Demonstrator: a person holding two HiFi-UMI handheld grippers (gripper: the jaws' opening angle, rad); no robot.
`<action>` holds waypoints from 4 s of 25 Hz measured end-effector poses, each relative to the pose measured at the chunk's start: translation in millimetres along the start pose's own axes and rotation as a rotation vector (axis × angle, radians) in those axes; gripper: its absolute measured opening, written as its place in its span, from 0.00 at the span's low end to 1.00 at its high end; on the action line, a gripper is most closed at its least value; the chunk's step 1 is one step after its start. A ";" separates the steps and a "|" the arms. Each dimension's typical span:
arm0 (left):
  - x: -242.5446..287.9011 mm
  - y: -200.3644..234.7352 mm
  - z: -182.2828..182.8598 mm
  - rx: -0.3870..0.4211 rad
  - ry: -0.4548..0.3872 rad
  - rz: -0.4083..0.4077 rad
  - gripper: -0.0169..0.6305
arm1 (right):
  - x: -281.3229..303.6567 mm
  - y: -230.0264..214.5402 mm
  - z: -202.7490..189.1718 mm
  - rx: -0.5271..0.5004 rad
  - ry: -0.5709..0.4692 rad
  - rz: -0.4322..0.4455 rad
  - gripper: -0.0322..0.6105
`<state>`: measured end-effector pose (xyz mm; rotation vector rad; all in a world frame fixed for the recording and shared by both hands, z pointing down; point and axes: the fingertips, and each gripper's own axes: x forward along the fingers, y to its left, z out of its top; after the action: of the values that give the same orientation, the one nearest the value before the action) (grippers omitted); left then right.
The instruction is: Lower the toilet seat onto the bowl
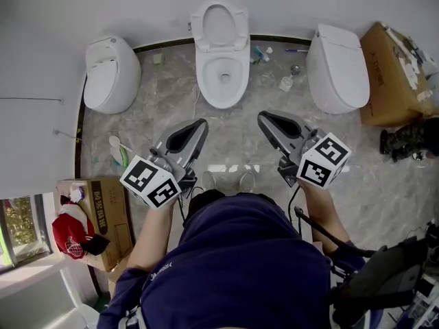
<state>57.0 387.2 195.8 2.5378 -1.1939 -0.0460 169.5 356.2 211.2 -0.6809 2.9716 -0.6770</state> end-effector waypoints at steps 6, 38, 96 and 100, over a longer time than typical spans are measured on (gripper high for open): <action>2.0 -2.4 -2.0 -0.006 -0.014 0.014 0.03 | -3.3 -2.5 -1.0 -0.007 0.023 0.013 0.06; 119.6 286.0 53.7 -0.126 -0.013 -0.092 0.03 | 233.7 -160.7 42.2 0.034 0.153 -0.102 0.06; 299.2 434.1 31.6 -0.201 0.189 0.166 0.03 | 404.2 -541.3 43.7 0.024 0.368 -0.068 0.07; 296.2 436.1 22.7 -0.216 0.209 0.186 0.03 | 424.6 -578.3 25.4 0.002 0.410 -0.108 0.20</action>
<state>-79.3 -100.6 343.8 2.1780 -1.2608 0.1250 25.9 -301.1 461.7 -0.7928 3.3181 -0.9293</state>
